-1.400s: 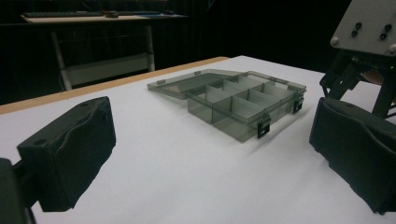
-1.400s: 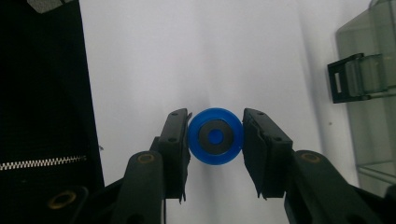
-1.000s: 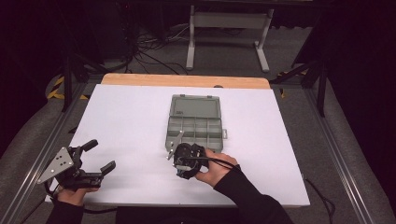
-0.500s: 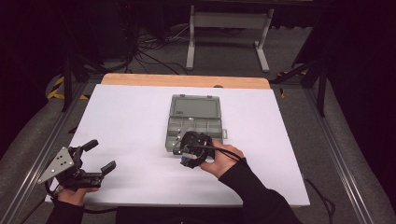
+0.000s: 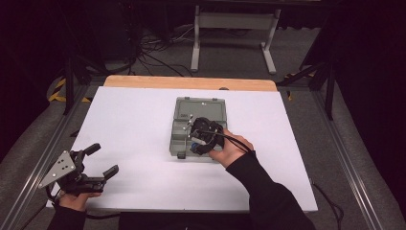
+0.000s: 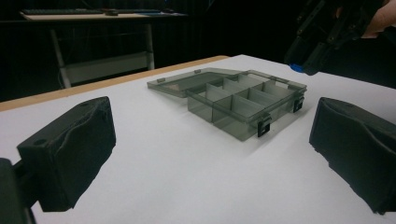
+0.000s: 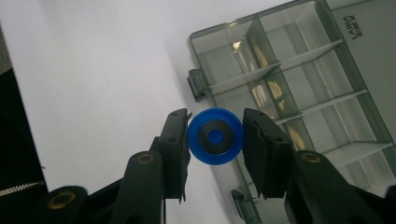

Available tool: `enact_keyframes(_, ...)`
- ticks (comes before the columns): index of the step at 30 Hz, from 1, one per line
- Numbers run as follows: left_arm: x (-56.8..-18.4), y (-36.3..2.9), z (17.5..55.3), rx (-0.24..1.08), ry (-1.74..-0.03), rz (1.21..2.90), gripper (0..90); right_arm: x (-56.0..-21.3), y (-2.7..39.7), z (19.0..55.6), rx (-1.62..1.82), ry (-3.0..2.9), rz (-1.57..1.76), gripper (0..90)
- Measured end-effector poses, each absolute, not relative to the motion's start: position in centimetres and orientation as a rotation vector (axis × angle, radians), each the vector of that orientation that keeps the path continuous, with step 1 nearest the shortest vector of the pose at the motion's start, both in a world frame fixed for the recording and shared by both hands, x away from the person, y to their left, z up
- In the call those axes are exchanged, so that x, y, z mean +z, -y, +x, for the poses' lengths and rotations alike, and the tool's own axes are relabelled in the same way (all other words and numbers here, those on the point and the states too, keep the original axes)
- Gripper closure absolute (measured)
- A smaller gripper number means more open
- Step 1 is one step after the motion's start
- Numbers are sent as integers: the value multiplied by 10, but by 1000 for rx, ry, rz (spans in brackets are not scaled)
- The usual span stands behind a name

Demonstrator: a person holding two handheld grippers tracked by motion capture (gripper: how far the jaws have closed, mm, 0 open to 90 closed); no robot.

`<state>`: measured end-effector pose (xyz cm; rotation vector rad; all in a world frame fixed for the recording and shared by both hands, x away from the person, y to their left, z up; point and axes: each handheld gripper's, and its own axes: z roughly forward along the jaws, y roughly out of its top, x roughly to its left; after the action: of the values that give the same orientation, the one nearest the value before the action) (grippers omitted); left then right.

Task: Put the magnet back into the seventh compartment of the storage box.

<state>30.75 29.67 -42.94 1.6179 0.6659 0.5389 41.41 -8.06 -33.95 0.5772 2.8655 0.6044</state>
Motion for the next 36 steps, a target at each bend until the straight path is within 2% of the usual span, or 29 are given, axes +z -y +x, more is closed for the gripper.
enact_keyframes(21, -430, -297, 308, 535, -666, 1616, 8, -352, 94, 446, 519, -2794, 746, 616)
enact_keyframes(36, -430, -297, 308, 538, -666, 1619, 9, -377, 102, 461, 474, -2807, 818, 616)
